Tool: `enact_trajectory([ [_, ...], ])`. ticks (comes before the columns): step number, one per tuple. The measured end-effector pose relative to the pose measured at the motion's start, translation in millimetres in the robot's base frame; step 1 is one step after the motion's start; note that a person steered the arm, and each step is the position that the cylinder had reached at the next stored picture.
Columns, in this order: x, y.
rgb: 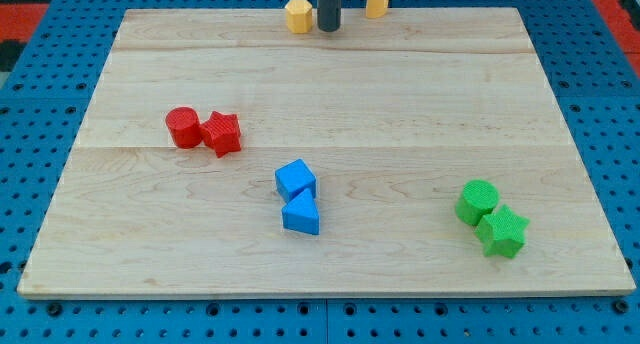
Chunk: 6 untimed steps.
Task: Slightly move blue cube towards top left of the blue triangle
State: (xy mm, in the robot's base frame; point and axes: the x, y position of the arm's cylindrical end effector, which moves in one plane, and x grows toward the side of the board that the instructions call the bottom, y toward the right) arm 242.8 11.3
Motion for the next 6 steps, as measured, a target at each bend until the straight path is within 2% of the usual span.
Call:
enact_trajectory([
  [1, 62, 0],
  [3, 136, 16],
  [4, 191, 15],
  [5, 228, -41],
  [6, 217, -131],
])
